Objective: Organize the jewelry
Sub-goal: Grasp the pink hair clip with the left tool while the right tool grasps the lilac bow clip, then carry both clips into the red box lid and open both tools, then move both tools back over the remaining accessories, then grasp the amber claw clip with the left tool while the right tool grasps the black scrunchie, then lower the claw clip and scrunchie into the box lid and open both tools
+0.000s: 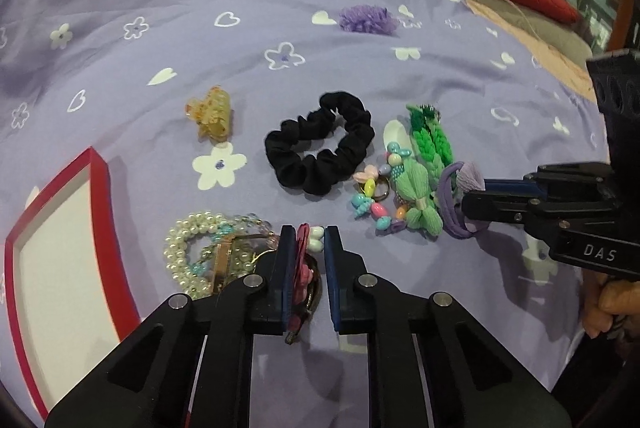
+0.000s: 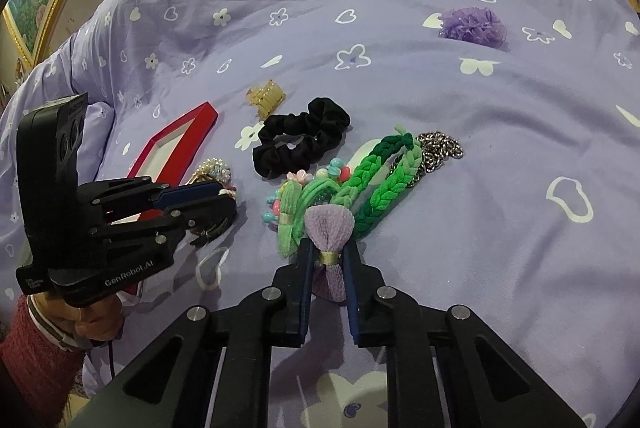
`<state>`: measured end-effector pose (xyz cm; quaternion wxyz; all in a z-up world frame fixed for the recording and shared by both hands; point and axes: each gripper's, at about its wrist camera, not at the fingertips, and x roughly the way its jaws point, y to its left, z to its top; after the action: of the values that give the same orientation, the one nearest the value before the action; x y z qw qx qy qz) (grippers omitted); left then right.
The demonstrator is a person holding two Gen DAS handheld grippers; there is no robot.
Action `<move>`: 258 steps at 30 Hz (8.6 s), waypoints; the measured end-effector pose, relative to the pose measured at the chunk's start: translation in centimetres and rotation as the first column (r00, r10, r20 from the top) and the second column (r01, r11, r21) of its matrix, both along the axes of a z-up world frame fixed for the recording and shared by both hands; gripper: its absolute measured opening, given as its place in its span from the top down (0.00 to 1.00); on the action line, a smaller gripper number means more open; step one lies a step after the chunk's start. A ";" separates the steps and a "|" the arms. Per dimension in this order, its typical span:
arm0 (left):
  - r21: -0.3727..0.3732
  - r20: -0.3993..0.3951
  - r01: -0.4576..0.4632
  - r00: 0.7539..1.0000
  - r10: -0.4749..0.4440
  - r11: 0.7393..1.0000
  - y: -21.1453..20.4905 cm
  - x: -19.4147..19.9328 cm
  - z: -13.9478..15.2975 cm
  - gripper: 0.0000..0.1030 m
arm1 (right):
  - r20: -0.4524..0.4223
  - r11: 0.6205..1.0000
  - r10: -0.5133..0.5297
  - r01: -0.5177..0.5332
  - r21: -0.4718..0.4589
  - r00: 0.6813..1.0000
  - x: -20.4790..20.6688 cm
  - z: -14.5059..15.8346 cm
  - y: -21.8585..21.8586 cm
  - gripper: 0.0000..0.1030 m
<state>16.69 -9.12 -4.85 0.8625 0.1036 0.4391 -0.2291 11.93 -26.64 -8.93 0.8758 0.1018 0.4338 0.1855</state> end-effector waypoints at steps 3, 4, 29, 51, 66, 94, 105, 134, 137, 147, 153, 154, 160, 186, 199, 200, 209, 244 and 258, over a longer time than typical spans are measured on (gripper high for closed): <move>-0.042 0.000 -0.025 1.000 0.025 0.999 0.9 -0.3 0.8 0.89 | 0.012 1.000 -0.002 0.002 0.005 1.000 -0.3 0.4 0.0 0.87; -0.057 0.006 -0.034 0.999 0.035 0.998 1.3 -0.6 1.2 0.89 | 0.016 1.000 -0.002 0.002 0.005 1.000 -0.4 0.5 0.0 0.88; -0.263 0.031 -0.278 0.955 0.296 0.924 12.4 -7.8 5.3 0.89 | 0.092 0.988 0.145 -0.149 0.038 0.985 -2.7 3.9 6.8 0.88; -0.178 -0.036 -0.529 0.846 0.532 0.830 24.0 -6.3 1.7 0.89 | 0.111 0.898 0.433 -0.438 0.035 0.895 -0.6 4.5 22.8 0.88; -0.069 -0.128 -0.593 0.803 0.582 0.802 26.1 -2.5 -3.6 0.89 | -0.022 0.851 0.517 -0.517 -0.095 0.856 3.9 0.2 29.0 0.88; -0.052 -0.131 -0.625 0.778 0.615 0.779 26.4 -2.7 -3.7 0.73 | -0.016 0.826 0.546 -0.542 -0.157 0.837 3.7 0.1 29.3 0.61; -0.091 -0.095 -0.644 0.765 0.637 0.760 26.2 -4.5 -1.0 0.57 | 0.045 0.863 0.499 -0.491 -0.116 0.866 2.6 2.6 25.9 0.60; -0.115 -0.042 -0.397 0.918 0.395 0.911 12.4 -3.6 3.2 0.46 | 0.072 0.992 0.126 -0.124 -0.037 0.989 2.0 3.8 5.8 0.55; -0.103 -0.037 -0.361 0.933 0.359 0.927 10.9 -3.2 3.2 0.46 | 0.077 0.994 0.107 -0.105 -0.033 0.991 2.4 3.9 4.9 0.55; -0.079 -0.050 -0.298 0.954 0.295 0.951 7.5 -2.2 2.5 0.46 | 0.073 0.997 0.070 -0.069 -0.018 0.995 3.7 3.5 2.3 0.55; -0.077 -0.054 -0.255 0.966 0.251 0.964 5.3 -1.4 2.1 0.46 | 0.063 0.997 0.070 -0.069 -0.018 0.996 5.2 3.3 2.1 0.55; -0.074 -0.057 -0.252 0.967 0.249 0.965 5.1 -1.1 1.9 0.46 | 0.063 0.997 0.072 -0.071 -0.018 0.995 5.5 3.3 2.1 0.55; -0.086 -0.088 -0.258 0.964 0.251 0.962 4.7 0.6 1.3 0.46 | 0.061 0.997 0.074 -0.073 -0.024 0.995 7.2 3.1 2.4 0.55; -0.030 -0.121 -0.248 0.962 0.243 0.968 1.3 14.1 -2.2 0.71 | 0.005 0.998 0.054 -0.054 -0.025 0.999 11.0 0.2 2.1 0.92; -0.126 -0.080 -0.309 0.950 0.301 0.943 6.8 6.3 2.0 0.71 | 0.081 0.996 0.067 -0.071 0.054 0.994 8.2 4.0 2.6 0.92; -0.133 -0.076 -0.315 0.949 0.307 0.940 7.3 5.6 2.3 0.71 | 0.083 0.995 0.071 -0.076 0.060 0.994 8.0 4.2 2.8 0.92; -0.172 -0.053 -0.380 0.925 0.377 0.909 11.8 -0.3 4.0 0.71 | 0.097 0.986 0.129 -0.138 0.094 0.987 6.0 5.3 6.0 0.92; -0.087 -0.072 -0.572 0.820 0.567 0.816 25.7 -0.8 0.4 0.71 | 0.092 0.936 0.322 -0.332 0.118 0.942 7.6 5.5 21.8 0.92; 0.043 -0.138 -0.538 0.831 0.538 0.842 25.5 3.6 -4.3 0.71 | -0.010 0.917 0.399 -0.399 -0.019 0.917 11.0 1.6 26.7 0.91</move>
<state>20.32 16.42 -9.13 0.8578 -0.0401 0.5121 0.0161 22.92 0.03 -7.36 0.8193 0.0028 0.4498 0.3555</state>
